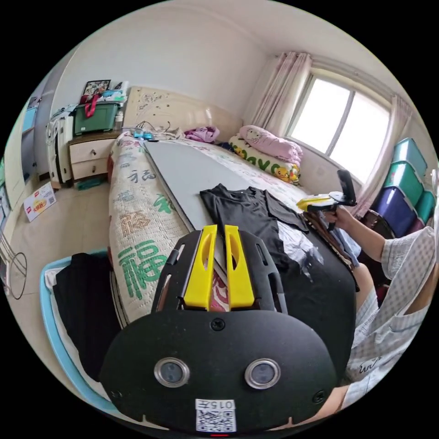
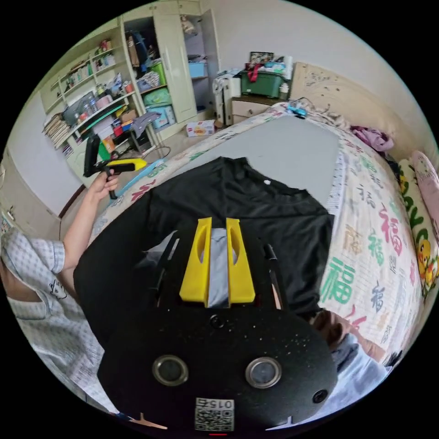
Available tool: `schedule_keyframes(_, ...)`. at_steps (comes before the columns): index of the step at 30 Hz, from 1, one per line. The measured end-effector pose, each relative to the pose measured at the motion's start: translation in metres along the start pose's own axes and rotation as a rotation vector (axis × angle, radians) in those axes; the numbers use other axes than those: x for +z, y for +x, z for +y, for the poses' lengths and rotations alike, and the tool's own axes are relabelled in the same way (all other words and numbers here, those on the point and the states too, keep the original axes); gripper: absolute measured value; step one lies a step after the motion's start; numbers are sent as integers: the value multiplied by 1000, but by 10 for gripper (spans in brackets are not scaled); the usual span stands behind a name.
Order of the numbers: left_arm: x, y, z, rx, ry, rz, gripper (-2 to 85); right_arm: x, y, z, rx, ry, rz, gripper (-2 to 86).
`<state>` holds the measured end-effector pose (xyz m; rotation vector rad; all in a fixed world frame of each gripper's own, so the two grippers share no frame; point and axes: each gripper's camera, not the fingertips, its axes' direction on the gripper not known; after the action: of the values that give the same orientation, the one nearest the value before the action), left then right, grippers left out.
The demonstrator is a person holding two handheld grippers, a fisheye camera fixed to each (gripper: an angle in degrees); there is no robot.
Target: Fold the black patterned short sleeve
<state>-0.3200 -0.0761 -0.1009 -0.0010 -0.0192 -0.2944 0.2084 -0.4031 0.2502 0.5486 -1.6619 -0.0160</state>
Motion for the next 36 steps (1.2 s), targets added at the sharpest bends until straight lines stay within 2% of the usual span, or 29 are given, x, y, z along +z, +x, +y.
schedule_keyframes(2,25,13,-30,36,-45,-91,81,-15,49,-21,88,53,33,53)
schedule_keyframes(5,74,18,-83,50,-159,-89,106,2,103,-62,154,13,146,72)
schedule_keyframes(9,141,5,-128,-41,-246,-60,115,51,155,-101,285,-68,40,102)
schedule_keyframes(11,173,-1,-145,-79,-301,-102,128,66,159,-110,302,-108,46,110)
schedule_keyframes(14,198,2,-152,-64,-318,-37,132,80,149,-122,258,-175,65,112)
schedule_keyframes(16,212,9,-152,-26,-379,-64,128,72,136,-128,222,-166,71,106)
schedule_keyframes(20,221,31,-149,76,-404,-207,77,53,107,-132,166,-146,70,64)
schedule_keyframes(22,223,37,-147,82,-417,-163,43,41,86,-133,120,-139,103,42)
schedule_keyframes(24,219,45,-146,67,-411,-193,24,21,65,-134,109,-154,130,23)
schedule_keyframes(28,171,67,-138,64,-266,-175,10,-49,37,-126,120,-67,85,9)
schedule_keyframes(34,40,137,-82,150,-57,-42,5,-237,-56,-44,52,153,-59,3)
schedule_keyframes(36,-4,171,-47,195,-11,-15,5,-313,-106,21,24,223,-122,2)
